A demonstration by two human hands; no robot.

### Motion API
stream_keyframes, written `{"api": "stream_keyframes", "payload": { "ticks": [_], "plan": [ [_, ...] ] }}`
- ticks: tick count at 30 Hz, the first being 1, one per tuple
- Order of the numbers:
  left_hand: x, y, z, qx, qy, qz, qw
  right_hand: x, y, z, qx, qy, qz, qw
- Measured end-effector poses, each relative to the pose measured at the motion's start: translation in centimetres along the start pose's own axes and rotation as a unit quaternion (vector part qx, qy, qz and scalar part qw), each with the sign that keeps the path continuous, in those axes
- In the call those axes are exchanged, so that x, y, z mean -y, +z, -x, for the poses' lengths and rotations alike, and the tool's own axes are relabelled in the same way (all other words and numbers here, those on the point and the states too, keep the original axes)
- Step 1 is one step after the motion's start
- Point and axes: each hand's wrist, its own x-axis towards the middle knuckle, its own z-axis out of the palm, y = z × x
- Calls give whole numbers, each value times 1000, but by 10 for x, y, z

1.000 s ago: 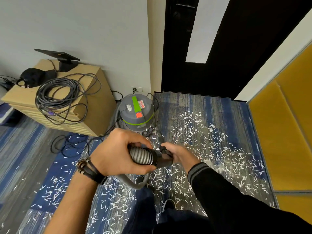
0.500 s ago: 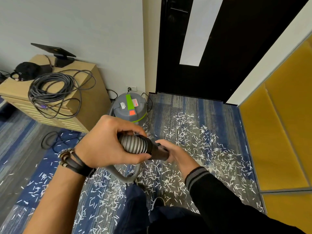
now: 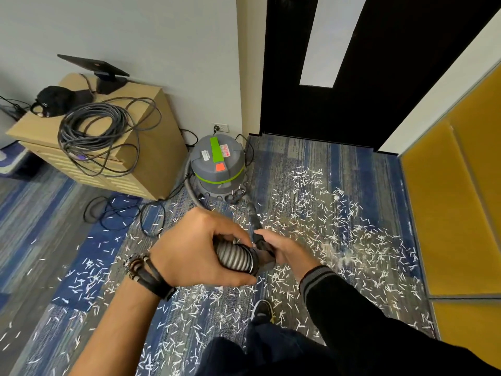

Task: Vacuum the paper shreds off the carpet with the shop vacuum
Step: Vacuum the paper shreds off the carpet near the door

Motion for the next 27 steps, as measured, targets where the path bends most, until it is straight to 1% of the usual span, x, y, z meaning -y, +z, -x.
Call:
{"api": "stream_keyframes", "payload": {
  "ticks": [4, 7, 9, 10, 13, 15, 19, 22, 25, 27],
  "plan": [
    [-7, -1, 2, 9, 15, 14, 1000, -10, 1, 0, 20, -4, -17, 1000],
    [-12, -6, 7, -18, 19, 19, 999, -19, 2, 7, 29, -71, -42, 996],
    [-13, -10, 9, -40, 20, 13, 999, -18, -3, 14, 2, -112, -82, 990],
    [-13, -10, 11, -46, 20, 4, 999, -15, -7, 13, -7, -120, -76, 990],
    [-5, 2, 23, -44, 11, -35, 998, -5, -7, 8, -38, -79, -12, 996],
    [7, 14, 34, -47, -6, -51, 998, 3, -8, 2, -66, -70, 12, 995],
    [36, 47, 56, -50, -67, -55, 995, 17, -11, -18, -112, -29, 88, 989],
    [53, 66, 78, -45, -113, -40, 992, 8, -8, -54, -141, -28, 167, 976],
    [60, 74, 107, -24, -134, -29, 990, -16, 11, -58, -139, -22, 174, 975],
    [60, 79, 126, -31, -137, -19, 990, -29, 24, -56, -124, -21, 165, 978]
  ]
}}
